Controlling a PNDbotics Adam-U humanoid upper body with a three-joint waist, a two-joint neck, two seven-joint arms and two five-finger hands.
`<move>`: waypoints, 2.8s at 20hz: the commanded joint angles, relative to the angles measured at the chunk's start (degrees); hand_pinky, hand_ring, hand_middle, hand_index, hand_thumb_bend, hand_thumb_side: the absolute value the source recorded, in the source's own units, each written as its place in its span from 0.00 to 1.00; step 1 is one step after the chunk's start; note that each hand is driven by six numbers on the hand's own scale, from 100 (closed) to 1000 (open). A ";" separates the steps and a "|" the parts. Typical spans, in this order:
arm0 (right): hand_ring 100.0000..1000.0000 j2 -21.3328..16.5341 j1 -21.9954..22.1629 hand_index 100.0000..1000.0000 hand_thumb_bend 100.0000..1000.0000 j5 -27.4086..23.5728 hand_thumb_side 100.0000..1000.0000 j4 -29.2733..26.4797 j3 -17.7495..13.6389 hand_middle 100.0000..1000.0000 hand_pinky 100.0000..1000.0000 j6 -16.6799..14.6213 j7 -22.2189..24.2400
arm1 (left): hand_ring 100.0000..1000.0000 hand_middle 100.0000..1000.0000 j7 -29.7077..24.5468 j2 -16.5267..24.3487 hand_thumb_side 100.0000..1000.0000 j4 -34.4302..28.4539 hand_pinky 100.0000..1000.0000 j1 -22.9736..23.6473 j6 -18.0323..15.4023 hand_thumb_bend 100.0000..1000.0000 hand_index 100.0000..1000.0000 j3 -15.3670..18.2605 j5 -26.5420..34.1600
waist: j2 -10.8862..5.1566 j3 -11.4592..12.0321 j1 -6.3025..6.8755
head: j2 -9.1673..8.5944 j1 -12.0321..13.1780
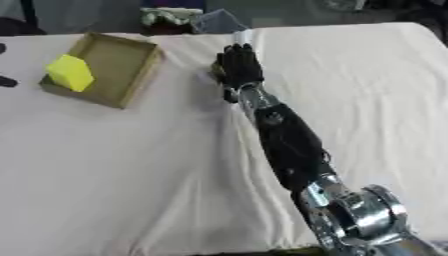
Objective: Pick up objects on the table and place them in the box.
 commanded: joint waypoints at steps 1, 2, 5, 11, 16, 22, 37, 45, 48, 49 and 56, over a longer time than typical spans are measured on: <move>0.66 -0.18 -1.31 0.32 0.00 -0.65 0.04 -2.36 -0.09 0.16 0.71 -1.40 -2.38 | 0.93 0.77 0.14 0.61 0.80 -1.23 0.64 -0.33 0.03 0.08 0.90 0.45 -0.17 | -0.87 -0.05 0.26 | -0.33 0.10; 0.66 -0.09 -1.51 0.31 0.00 -1.13 0.03 -2.87 0.15 0.16 0.71 -2.06 -2.73 | 0.93 0.77 0.13 0.63 0.80 -1.23 0.64 -0.32 0.03 0.08 0.90 0.45 -0.16 | -0.88 -0.05 0.25 | -0.34 0.08; 0.66 0.38 -2.16 0.30 0.00 -3.30 0.03 -4.60 0.84 0.14 0.71 -4.20 -3.03 | 0.93 0.77 0.03 0.61 0.81 -1.17 0.64 -0.30 0.01 0.07 0.90 0.38 -0.10 | -0.90 0.00 0.21 | -0.39 -0.04; 0.66 2.12 -3.49 0.28 0.00 -9.37 0.13 -7.78 1.18 0.12 0.72 -8.07 -0.53 | 0.93 0.77 -0.32 0.52 0.81 -1.12 0.64 -0.36 -0.13 0.07 0.90 0.23 -0.19 | -0.78 0.41 0.09 | -0.70 -0.40; 0.67 3.25 -4.99 0.29 0.00 -14.64 0.14 -9.27 2.74 0.12 0.73 -9.71 1.94 | 0.93 0.77 -0.67 0.37 0.81 -1.24 0.64 -0.86 -0.27 0.07 0.90 -0.11 0.00 | -0.42 1.77 -0.21 | -1.24 -1.40; 0.68 4.72 -6.05 0.31 0.00 -17.92 0.15 -10.59 4.55 0.13 0.73 -11.21 3.96 | 0.93 0.77 -1.29 0.19 0.81 -1.41 0.64 -1.64 -0.47 0.07 0.90 -0.71 0.26 | 0.25 4.36 -0.45 | -2.10 -3.54; 0.73 10.22 -4.12 0.50 0.00 -16.20 0.13 -12.52 5.12 0.34 0.76 -12.24 6.30 | 0.93 0.76 -2.03 -0.62 0.80 -1.90 0.64 -3.54 -0.82 0.07 0.90 -1.45 1.32 | 1.46 9.46 -0.27 | -3.91 -6.39; 0.95 10.64 -3.83 1.00 0.00 -11.64 0.11 -12.30 5.79 0.93 0.89 -14.00 8.97 | 0.93 0.76 -1.96 -0.68 0.81 -1.88 0.64 -3.55 -0.82 0.07 0.90 -1.47 1.37 | 1.54 9.79 -0.27 | -4.20 -6.37; 0.98 10.64 -3.92 1.00 0.00 -11.07 0.11 -12.91 5.58 0.97 0.91 -14.64 7.90 | 0.93 0.76 -1.89 -0.70 0.81 -1.83 0.64 -3.50 -0.78 0.06 0.90 -1.44 1.37 | 1.55 9.86 -0.31 | -4.27 -6.35; 0.99 10.67 -3.99 1.00 0.00 -11.18 0.11 -13.14 5.54 0.98 0.92 -14.89 7.30 | 0.93 0.76 -1.90 -0.71 0.81 -1.83 0.64 -3.51 -0.78 0.06 0.90 -1.47 1.38 | 1.55 9.90 -0.33 | -4.30 -6.34; 1.00 10.20 -5.00 1.00 0.00 -12.30 0.11 -13.92 5.24 0.98 0.93 -14.91 3.93 | 0.93 0.76 -1.81 -0.80 0.82 -1.81 0.64 -3.63 -0.80 0.06 0.90 -1.67 1.65 | 1.49 10.89 -0.69 | -4.62 -6.77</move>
